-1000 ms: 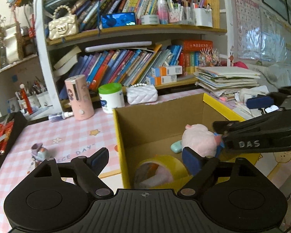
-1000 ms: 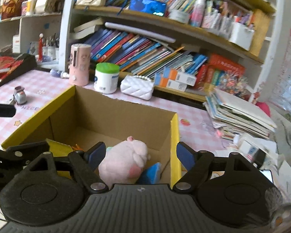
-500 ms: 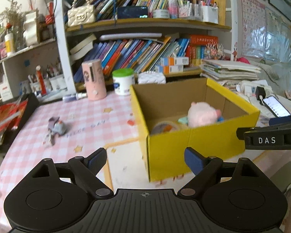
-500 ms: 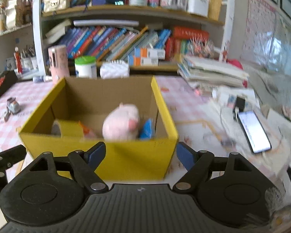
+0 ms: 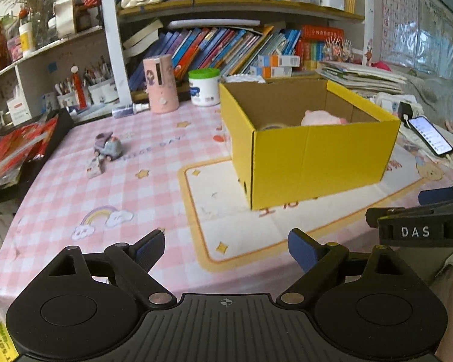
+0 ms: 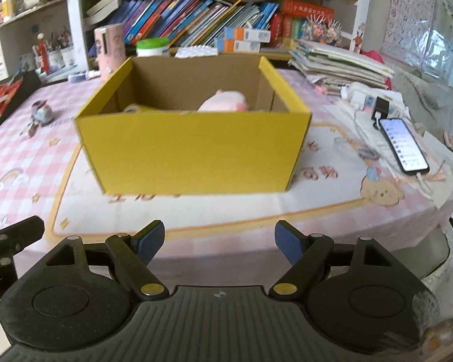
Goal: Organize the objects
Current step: 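Withdraw both open grippers up and away from the box, then move both open grippers toward the toy car and white medicine box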
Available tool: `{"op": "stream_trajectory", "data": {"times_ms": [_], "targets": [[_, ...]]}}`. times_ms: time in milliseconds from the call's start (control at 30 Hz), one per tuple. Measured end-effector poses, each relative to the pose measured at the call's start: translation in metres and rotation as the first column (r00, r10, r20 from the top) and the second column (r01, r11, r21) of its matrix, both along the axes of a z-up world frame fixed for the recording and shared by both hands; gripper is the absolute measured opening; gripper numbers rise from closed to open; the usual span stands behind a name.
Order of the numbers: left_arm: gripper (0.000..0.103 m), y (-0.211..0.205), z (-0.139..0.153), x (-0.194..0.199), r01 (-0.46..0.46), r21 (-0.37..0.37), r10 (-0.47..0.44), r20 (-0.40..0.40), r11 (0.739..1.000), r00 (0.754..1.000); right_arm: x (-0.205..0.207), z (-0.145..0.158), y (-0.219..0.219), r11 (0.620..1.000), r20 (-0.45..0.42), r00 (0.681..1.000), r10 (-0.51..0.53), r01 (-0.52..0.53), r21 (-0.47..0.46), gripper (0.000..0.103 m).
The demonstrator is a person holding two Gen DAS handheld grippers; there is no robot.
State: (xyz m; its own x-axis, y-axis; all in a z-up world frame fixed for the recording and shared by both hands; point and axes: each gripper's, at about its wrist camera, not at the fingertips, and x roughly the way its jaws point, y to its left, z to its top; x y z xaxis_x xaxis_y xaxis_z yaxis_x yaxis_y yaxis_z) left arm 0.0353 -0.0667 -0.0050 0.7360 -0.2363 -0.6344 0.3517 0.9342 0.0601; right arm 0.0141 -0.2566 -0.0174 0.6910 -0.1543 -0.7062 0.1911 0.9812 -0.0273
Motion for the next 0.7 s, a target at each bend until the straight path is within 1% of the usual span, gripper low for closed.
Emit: {"op": "stream_trajectory", "data": {"times_ms": [67, 333, 700], "targets": [[0.095, 0.004, 0.0, -0.005, 0.001, 0.003, -0.001, 0.0, 1.0, 1.0, -0.005, -0.002, 0.006, 1.0, -0.01, 1.0, 0.008, -0.008, 0.004, 0.079], [0.095, 0.02, -0.005, -0.023, -0.002, 0.026, 0.003, -0.021, 1.0, 1.0, -0.02, -0.008, 0.023, 0.999, -0.046, 0.999, 0.02, -0.018, 0.037, 0.081], [0.096, 0.044, -0.007, -0.036, -0.014, 0.033, 0.015, -0.029, 0.999, 0.999, -0.031, -0.011, 0.051, 0.997, -0.059, 0.996, 0.063, -0.06, 0.055, 0.083]]}}
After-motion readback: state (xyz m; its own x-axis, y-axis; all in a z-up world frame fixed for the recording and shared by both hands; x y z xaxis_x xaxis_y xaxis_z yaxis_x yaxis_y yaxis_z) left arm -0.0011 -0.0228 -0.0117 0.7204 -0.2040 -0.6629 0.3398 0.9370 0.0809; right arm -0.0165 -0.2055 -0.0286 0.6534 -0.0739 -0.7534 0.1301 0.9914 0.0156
